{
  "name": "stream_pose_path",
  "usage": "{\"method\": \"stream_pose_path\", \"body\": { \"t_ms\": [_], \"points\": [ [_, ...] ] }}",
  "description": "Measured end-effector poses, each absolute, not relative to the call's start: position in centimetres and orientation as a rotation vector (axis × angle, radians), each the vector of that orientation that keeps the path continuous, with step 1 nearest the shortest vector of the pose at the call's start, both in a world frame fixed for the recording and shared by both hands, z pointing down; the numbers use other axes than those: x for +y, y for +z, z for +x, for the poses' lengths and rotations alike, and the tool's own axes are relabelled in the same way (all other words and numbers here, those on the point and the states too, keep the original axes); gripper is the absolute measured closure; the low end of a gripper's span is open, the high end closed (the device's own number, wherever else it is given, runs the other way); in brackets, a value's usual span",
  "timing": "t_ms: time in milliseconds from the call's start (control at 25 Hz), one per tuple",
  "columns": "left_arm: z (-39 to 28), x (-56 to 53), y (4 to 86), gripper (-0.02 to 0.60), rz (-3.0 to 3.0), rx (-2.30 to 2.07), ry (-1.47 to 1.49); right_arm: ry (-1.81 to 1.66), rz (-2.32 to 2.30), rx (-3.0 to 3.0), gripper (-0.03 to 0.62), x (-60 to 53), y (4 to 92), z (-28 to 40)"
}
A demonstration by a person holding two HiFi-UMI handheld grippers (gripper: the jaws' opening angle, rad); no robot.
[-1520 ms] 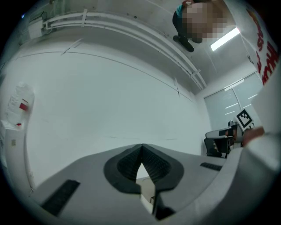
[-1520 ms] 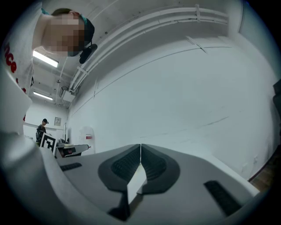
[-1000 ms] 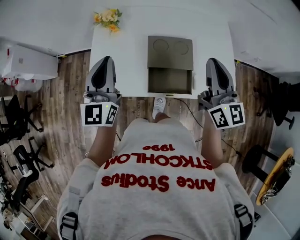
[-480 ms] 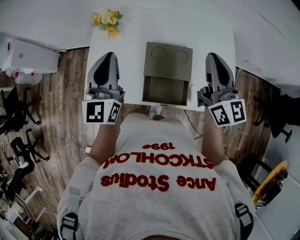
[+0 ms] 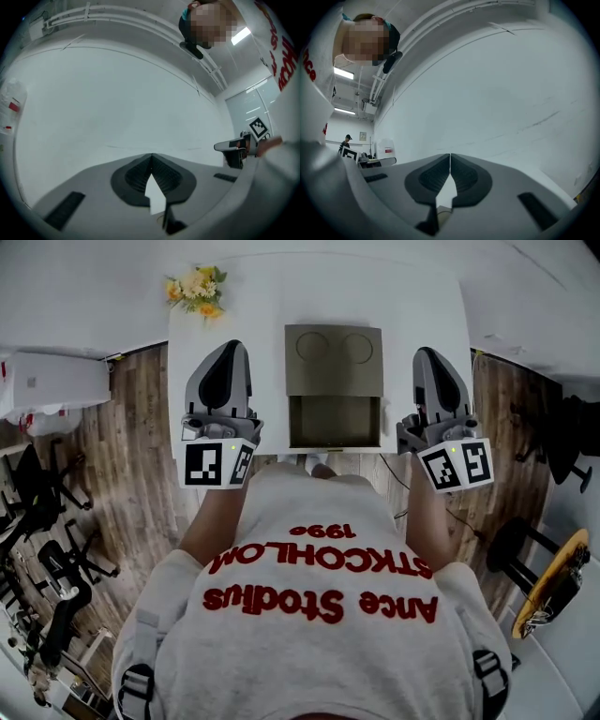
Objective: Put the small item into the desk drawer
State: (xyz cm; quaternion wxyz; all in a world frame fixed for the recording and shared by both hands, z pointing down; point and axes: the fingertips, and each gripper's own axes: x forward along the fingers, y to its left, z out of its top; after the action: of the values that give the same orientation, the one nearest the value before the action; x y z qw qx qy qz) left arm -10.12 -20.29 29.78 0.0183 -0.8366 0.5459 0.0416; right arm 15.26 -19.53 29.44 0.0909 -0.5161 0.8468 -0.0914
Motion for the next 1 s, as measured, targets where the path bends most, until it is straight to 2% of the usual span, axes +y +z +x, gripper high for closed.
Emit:
{"method": "stream_pose_path", "body": {
  "t_ms": [320, 720, 1000],
  "points": [
    [-6.9, -21.4, 33.4, 0.575, -2.762, 1.609, 0.086, -0.385, -1.745, 2.514, 0.588, -19.0, 34.8, 17.9],
    [-3.5, -22.0, 38.2, 0.575, -2.904, 1.479, -0.038, -0.808, -2.03, 2.561, 0.582, -14.2, 49.5, 21.1],
    [-3.0, -21.8, 39.7, 0.575, -2.935, 1.457, -0.115, -1.109, -2.073, 2.575, 0.479, -11.1, 56.8, 21.4]
  ]
}}
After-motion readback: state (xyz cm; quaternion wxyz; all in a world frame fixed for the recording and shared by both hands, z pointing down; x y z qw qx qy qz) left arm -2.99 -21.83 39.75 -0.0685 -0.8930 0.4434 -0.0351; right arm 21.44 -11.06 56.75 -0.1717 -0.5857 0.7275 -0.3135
